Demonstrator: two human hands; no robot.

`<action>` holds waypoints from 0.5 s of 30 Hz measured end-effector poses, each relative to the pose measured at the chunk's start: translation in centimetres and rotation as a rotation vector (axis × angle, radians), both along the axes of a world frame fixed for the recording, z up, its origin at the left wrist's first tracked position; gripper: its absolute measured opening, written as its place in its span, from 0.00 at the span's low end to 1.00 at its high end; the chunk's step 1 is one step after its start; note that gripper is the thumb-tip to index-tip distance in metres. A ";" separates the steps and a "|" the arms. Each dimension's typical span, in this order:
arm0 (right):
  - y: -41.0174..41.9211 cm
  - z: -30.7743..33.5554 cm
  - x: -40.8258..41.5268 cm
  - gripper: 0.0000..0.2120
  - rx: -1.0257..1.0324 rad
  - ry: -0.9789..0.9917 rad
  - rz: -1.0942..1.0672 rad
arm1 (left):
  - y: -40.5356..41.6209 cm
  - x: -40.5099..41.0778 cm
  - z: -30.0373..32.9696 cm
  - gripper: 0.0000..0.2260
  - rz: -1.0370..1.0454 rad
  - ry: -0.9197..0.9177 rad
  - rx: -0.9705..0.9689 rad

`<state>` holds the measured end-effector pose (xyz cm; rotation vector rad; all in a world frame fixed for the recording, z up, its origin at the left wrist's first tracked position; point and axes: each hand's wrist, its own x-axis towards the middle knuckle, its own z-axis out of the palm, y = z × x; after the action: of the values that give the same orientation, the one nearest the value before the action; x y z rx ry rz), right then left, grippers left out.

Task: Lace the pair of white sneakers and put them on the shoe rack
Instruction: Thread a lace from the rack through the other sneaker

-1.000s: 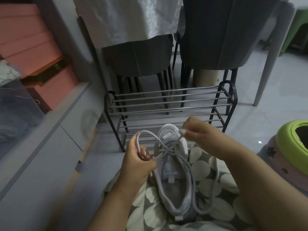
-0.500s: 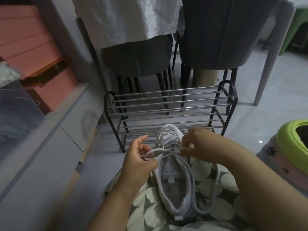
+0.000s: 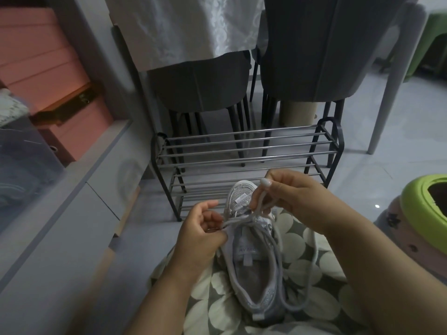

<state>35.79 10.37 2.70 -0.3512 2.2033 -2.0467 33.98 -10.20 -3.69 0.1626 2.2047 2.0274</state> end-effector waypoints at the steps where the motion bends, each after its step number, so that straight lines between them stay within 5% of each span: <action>1: 0.0 0.0 0.1 0.17 -0.046 -0.036 0.040 | 0.1 0.0 0.1 0.24 -0.002 0.002 -0.004; 5: -0.1 0.2 0.8 0.13 -0.118 -0.139 0.373 | 0.3 0.2 0.3 0.24 -0.019 -0.013 0.052; 8: -0.3 0.8 1.2 0.15 0.094 -0.148 0.464 | 0.3 0.3 0.3 0.23 -0.019 -0.011 0.069; 15: 0.0 1.6 1.1 0.20 0.765 0.005 0.024 | 0.2 0.1 0.0 0.23 -0.031 0.012 0.046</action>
<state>36.84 10.34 4.29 -0.2843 2.7296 -1.0456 34.05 -9.96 -3.67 0.2126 2.1501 2.0669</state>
